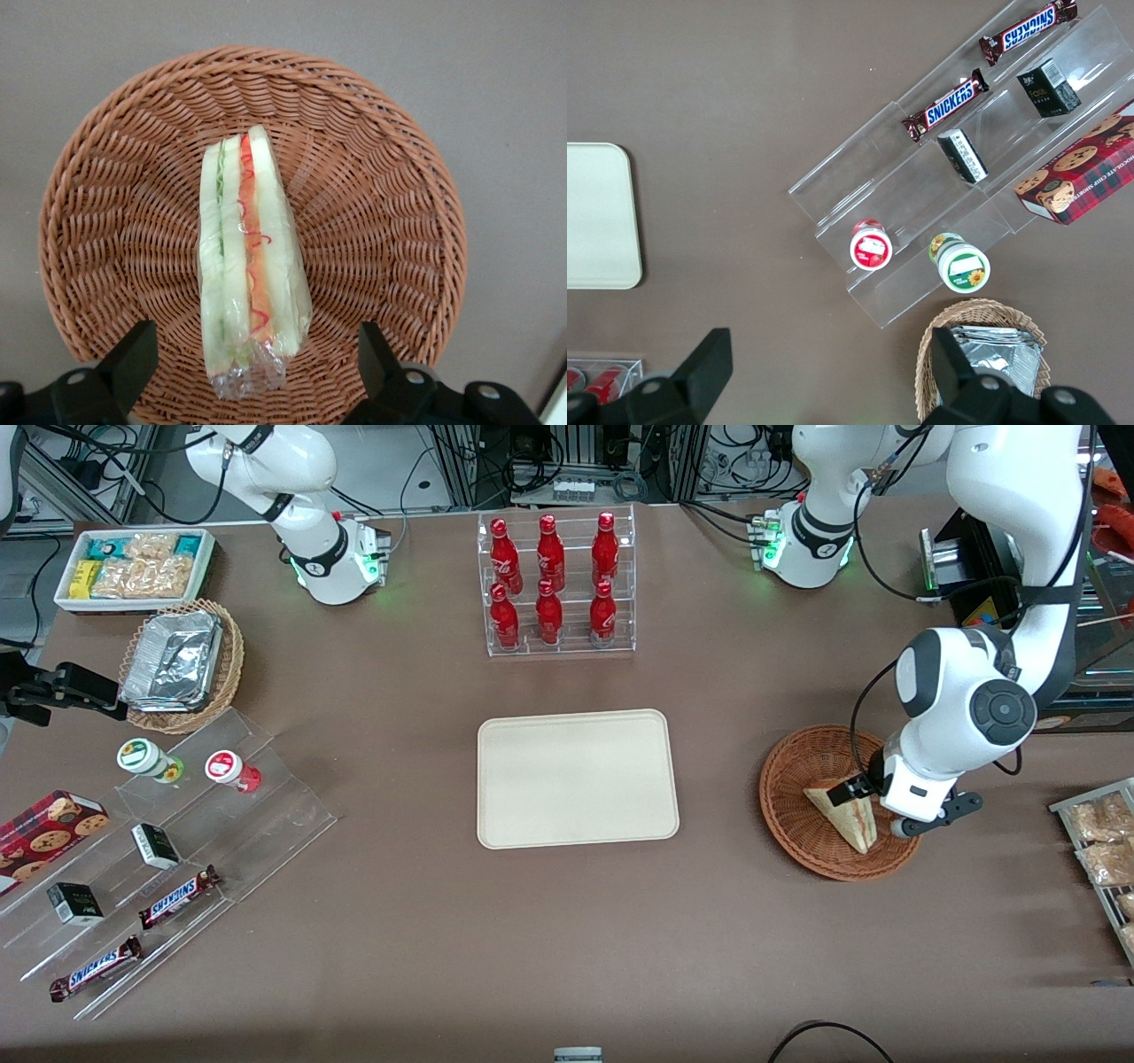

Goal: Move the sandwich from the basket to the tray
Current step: 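Lower the open left gripper around the wrapped sandwich and close it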

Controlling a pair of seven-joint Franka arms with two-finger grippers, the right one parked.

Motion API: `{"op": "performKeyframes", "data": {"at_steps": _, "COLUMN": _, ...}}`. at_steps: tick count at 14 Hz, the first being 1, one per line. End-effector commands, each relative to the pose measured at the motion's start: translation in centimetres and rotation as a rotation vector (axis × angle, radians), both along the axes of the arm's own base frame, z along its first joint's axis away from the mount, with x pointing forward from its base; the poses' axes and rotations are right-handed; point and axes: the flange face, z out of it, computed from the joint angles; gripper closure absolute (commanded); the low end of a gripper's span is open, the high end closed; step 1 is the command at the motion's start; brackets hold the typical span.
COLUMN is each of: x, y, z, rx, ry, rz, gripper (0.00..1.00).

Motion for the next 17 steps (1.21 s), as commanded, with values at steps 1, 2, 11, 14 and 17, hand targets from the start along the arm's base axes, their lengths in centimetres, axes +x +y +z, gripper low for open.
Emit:
{"op": "performKeyframes", "data": {"at_steps": 1, "x": -0.4, "y": 0.0, "z": -1.7, "rx": -0.004, "ry": -0.012, "rz": 0.018, "gripper": 0.00}}
{"op": "performKeyframes", "data": {"at_steps": 2, "x": -0.7, "y": 0.0, "z": -2.2, "rx": -0.005, "ry": -0.025, "rz": 0.020, "gripper": 0.00}}
{"op": "performKeyframes", "data": {"at_steps": 11, "x": -0.8, "y": 0.5, "z": -3.9, "rx": -0.005, "ry": -0.030, "rz": 0.023, "gripper": 1.00}}
{"op": "performKeyframes", "data": {"at_steps": 14, "x": -0.3, "y": -0.1, "z": -2.0, "rx": 0.003, "ry": -0.019, "rz": 0.001, "gripper": 1.00}}
{"op": "performKeyframes", "data": {"at_steps": 17, "x": 0.6, "y": -1.5, "z": 2.6, "rx": 0.065, "ry": 0.010, "rz": -0.077, "gripper": 1.00}}
